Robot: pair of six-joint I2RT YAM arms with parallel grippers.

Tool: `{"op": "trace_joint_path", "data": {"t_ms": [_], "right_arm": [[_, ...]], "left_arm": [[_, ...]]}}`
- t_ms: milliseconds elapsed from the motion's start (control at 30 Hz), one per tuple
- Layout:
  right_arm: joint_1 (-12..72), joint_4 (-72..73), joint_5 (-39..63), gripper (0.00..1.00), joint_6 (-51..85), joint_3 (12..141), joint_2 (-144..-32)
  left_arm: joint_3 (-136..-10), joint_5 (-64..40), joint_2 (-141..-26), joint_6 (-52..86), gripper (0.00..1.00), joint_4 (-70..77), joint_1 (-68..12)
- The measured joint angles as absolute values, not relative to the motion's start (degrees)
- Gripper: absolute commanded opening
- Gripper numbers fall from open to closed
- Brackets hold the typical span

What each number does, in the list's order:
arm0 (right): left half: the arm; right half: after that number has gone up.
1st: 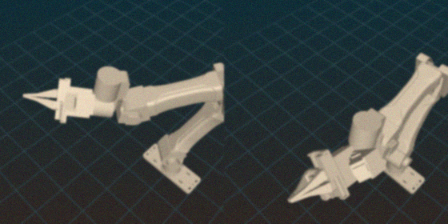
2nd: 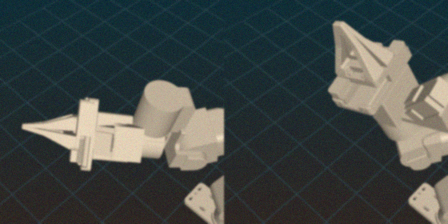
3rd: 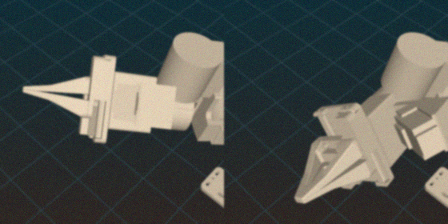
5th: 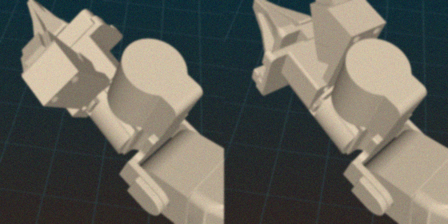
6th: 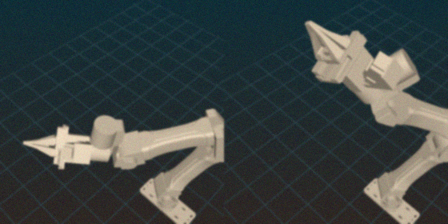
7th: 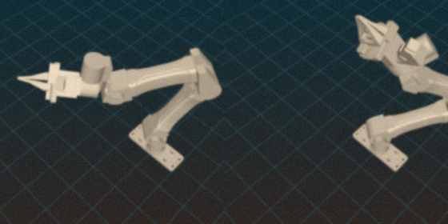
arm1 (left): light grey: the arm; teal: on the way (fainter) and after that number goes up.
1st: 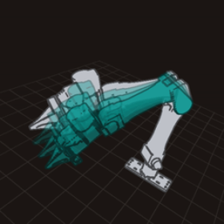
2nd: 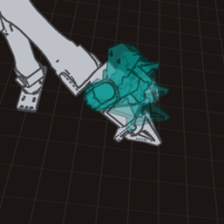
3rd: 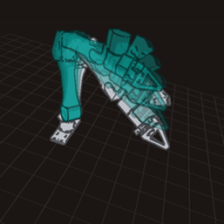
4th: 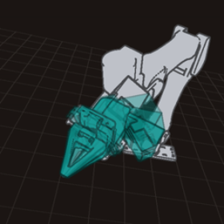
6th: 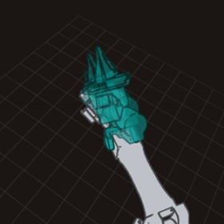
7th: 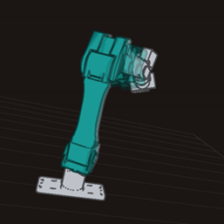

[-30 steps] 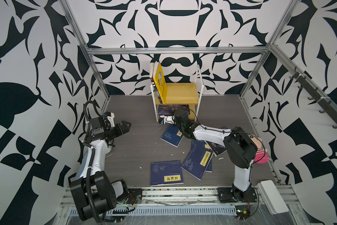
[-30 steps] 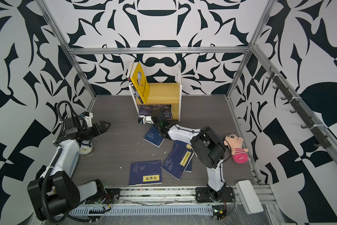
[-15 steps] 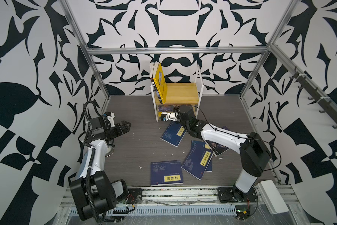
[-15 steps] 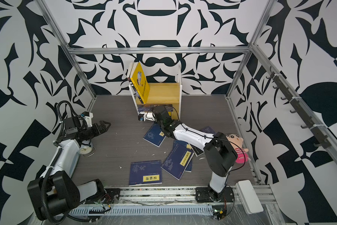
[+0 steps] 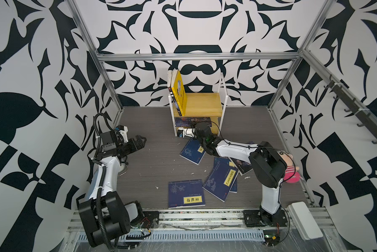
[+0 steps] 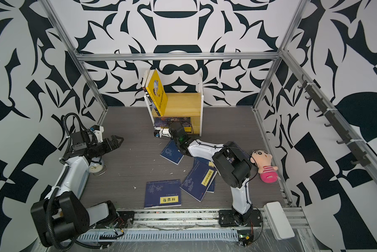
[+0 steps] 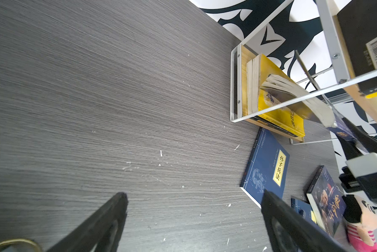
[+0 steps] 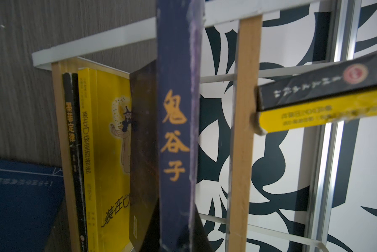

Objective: Stacking books/files
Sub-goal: Place the book on the bookshelf.

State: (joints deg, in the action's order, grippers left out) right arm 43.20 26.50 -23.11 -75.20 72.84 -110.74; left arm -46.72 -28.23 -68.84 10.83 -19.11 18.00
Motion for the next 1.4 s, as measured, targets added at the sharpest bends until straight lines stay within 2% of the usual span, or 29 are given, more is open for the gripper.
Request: {"op": "trace_joint_path", "data": {"t_ms": [533,967,1400], "right_arm": [[40.93,-0.67,-15.66,0.00,-63.90,80.58,-110.74],[36.93,-3.01,-10.35,0.00,-63.24,87.77,-116.95],[36.73,-6.33,-6.74,0.00,-65.08,94.06,-121.16]], "left_arm": [[-46.70,-28.23,-68.84,10.63,1.00,-19.09,18.00],[-46.70,-28.25,-68.84,10.50,1.00,-18.72,18.00],[-46.70,-28.25,-68.84,10.46,1.00,-18.65,18.06]]}}
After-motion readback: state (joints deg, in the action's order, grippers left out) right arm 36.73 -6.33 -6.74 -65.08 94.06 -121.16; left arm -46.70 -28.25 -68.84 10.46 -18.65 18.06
